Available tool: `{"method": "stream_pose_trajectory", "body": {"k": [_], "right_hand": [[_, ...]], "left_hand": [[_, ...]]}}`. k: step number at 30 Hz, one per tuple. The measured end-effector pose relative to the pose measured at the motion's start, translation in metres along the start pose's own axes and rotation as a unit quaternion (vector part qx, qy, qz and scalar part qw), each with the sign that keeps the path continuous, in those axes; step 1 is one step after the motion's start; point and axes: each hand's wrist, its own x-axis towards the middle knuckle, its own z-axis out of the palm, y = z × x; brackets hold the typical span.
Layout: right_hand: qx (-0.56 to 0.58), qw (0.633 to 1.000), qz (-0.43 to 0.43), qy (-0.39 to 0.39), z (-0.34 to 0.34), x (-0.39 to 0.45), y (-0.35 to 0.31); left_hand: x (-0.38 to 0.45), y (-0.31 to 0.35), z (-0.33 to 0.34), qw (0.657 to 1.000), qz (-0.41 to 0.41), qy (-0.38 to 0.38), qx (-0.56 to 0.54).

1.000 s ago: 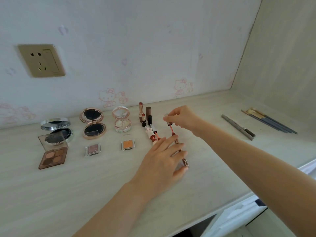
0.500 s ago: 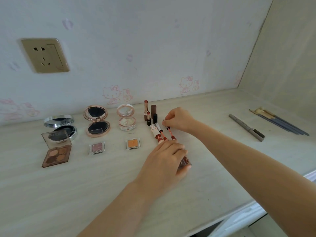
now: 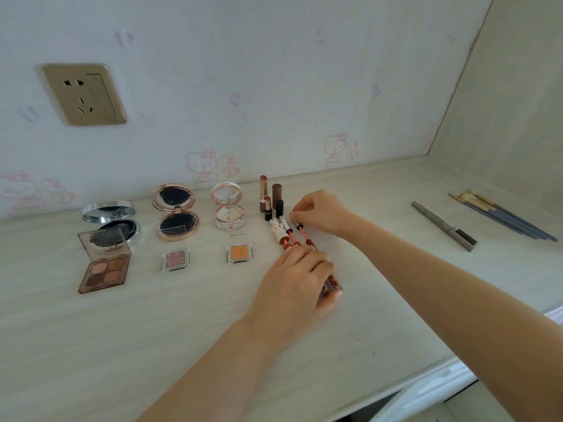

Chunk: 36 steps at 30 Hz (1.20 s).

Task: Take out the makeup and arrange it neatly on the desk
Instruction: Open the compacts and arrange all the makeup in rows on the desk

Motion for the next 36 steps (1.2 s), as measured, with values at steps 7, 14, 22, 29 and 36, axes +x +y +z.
{"method": "stream_pose_trajectory", "body": {"k": [7,14,22,29,36], "right_hand": [[-0.006,1.0,-0.002,0.001,-0.007,-0.007,0.0],[-0.017,1.0,-0.009,0.001,-0.021,-0.027,0.005],[-0.142,0.988,-0.056,0.027,-0.048,-0.076,0.038],[-0.18,0.98,-0.048,0.075,-0.083,-0.128,0.079],[-0.202,0.972,-0.019,0.123,-0.12,-0.167,0.12]], "left_hand": [[-0.001,0.001,0.002,1.0,-0.003,0.003,0.0],[-0.002,0.001,0.001,1.0,-0.005,0.006,-0.003],[0.002,0.008,-0.003,1.0,-0.008,-0.018,0.004],[0.028,0.024,0.002,1.0,0.003,-0.014,-0.003],[0.085,0.051,0.025,0.996,0.011,-0.074,-0.04]]}}
